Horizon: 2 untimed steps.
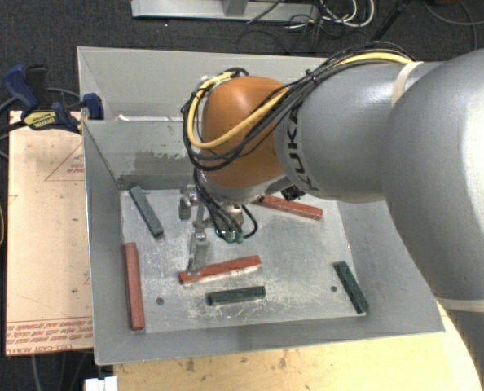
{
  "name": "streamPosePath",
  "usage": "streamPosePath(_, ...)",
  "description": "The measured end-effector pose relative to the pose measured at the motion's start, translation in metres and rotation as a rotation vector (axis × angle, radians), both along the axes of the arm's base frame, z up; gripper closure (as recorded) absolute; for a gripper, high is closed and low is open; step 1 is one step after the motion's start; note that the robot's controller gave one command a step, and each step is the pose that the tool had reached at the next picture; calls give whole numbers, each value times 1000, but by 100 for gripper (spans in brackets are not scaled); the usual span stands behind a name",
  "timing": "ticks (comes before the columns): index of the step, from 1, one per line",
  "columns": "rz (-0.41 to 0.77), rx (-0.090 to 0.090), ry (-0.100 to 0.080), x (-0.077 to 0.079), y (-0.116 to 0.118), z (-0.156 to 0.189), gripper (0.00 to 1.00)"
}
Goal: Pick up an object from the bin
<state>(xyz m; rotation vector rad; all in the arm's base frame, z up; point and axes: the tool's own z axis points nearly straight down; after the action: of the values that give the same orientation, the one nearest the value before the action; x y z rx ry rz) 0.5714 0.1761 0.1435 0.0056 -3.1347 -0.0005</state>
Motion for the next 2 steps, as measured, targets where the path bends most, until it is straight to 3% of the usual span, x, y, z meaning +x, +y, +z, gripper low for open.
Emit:
streamPosePath(1,-169,-3,2,-59,-45,-77,0)
streamPosePath(2,-170,1,-7,-56,-43,-73,100)
